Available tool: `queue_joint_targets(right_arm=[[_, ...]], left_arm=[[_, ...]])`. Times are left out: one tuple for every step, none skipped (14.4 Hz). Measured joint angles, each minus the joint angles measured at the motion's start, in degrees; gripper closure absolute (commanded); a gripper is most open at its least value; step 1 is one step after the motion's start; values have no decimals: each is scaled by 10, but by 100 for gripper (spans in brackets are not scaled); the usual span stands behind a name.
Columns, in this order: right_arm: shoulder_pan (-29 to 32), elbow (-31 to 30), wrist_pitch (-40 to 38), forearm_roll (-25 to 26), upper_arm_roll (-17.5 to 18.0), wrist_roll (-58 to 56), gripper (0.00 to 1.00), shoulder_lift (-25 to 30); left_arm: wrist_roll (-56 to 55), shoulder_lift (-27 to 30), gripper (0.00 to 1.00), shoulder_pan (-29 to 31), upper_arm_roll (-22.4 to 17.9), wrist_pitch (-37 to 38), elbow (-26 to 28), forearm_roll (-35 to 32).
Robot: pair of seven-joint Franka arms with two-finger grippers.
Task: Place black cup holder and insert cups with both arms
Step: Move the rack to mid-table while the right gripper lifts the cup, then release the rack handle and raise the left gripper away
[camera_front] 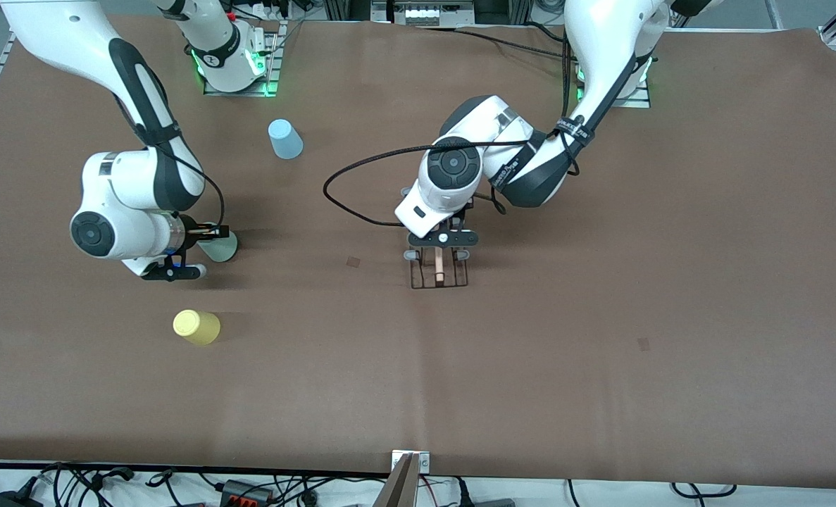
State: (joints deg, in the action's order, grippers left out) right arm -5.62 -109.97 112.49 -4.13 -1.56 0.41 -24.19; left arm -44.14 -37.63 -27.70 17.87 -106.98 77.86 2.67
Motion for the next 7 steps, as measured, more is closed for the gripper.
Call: queue_joint_targets(right_arm=[[0,28,-29,0,0,0,85,1],[0,55,-52,0,0,0,85,3],[-1,77,-68,0,0,0,85,5],[-3,94,-78,0,0,0,85,7],[-6,106,-84,0,0,0,85,8],[-10,114,-87,0,1,0,85,8],[-13,116,-88,0,1,0,85,8]], left_arm=[[-1,-2,99,-5,0,-11,0,1],[-2,-6,99,-11,0,-20,-1,1],[-3,-10,97,-16,0,-25,-2,1],[-5,-13,81,-20,0,-27,-2,1],[-9,-16,42,-21,0,-30,-2,1],[-18,-19,0,-22,0,-32,-2,1],[-26,-21,0,-22,-1,-33,-3,1]])
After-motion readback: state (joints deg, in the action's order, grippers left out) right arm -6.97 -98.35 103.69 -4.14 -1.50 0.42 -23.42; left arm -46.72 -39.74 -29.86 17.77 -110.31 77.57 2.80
